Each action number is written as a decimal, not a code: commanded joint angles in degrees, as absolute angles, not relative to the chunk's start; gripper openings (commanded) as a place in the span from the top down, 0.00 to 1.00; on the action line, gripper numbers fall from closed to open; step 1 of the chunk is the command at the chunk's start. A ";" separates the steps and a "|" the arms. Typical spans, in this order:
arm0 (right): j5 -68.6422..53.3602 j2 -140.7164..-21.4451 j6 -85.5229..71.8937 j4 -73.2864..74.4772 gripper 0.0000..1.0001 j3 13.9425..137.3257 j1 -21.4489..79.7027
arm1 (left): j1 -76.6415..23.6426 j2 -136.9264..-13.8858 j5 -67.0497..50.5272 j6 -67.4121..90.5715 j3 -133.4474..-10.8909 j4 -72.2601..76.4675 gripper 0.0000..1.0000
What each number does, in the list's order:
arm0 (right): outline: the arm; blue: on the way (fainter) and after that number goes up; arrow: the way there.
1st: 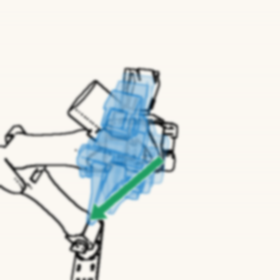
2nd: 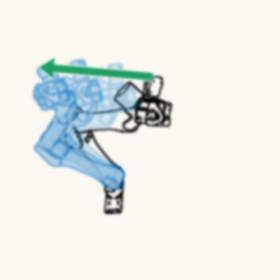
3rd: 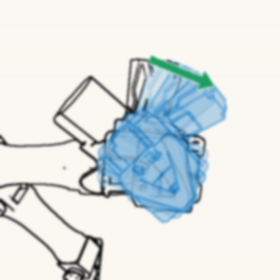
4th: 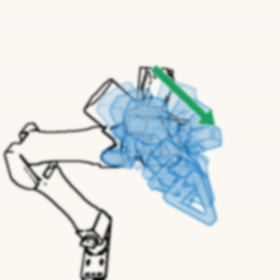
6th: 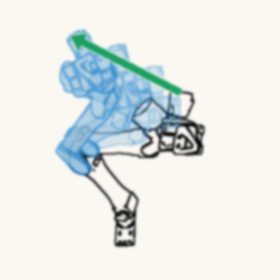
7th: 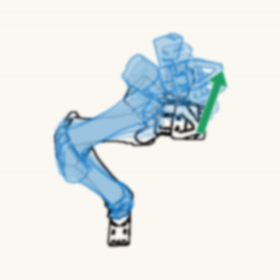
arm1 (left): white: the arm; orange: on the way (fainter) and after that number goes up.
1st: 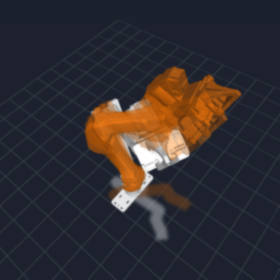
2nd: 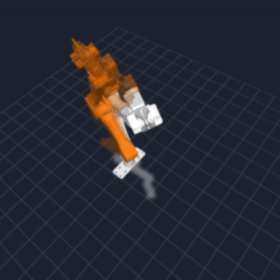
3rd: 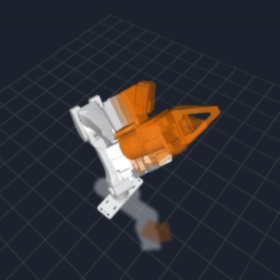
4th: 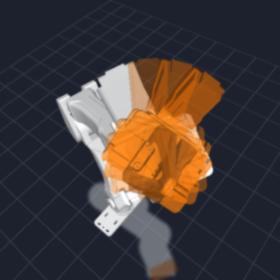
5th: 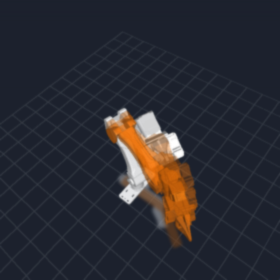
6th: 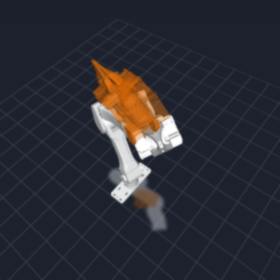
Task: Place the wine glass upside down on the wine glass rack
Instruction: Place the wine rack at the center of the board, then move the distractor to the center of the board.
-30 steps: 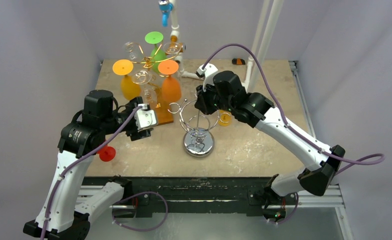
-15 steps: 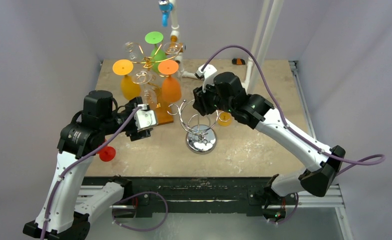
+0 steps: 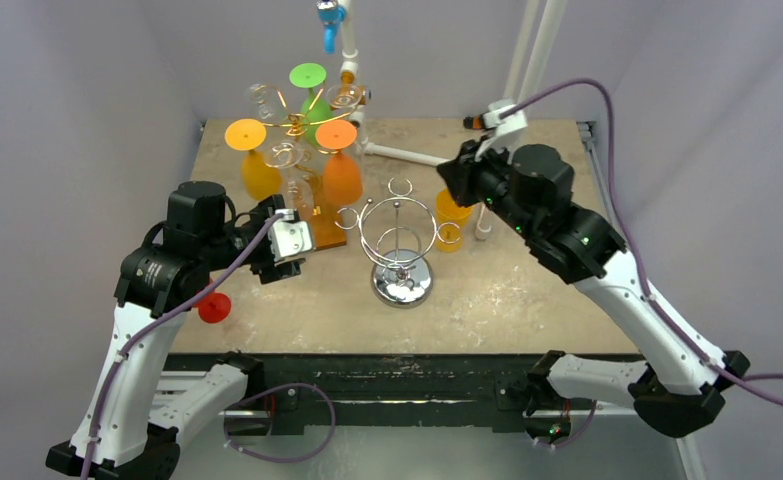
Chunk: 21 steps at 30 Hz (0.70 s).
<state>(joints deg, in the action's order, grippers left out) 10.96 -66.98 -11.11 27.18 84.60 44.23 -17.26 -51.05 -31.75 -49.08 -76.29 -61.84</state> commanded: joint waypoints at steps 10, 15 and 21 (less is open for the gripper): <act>16.43 -64.99 -18.20 17.23 1.00 70.58 28.41 | -17.14 -51.24 -32.34 -49.27 -77.41 -61.87 0.29; 15.91 -66.81 -18.63 14.97 1.00 68.03 26.09 | -17.14 -50.90 -31.69 -49.48 -77.26 -62.05 0.29; 15.40 -68.62 -17.36 12.97 1.00 65.84 22.14 | -17.14 -51.06 -31.79 -49.56 -77.19 -62.34 0.29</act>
<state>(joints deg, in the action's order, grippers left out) 16.23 -68.25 -17.67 17.87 66.48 24.58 -17.26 -51.20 -31.66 -49.08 -76.29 -62.06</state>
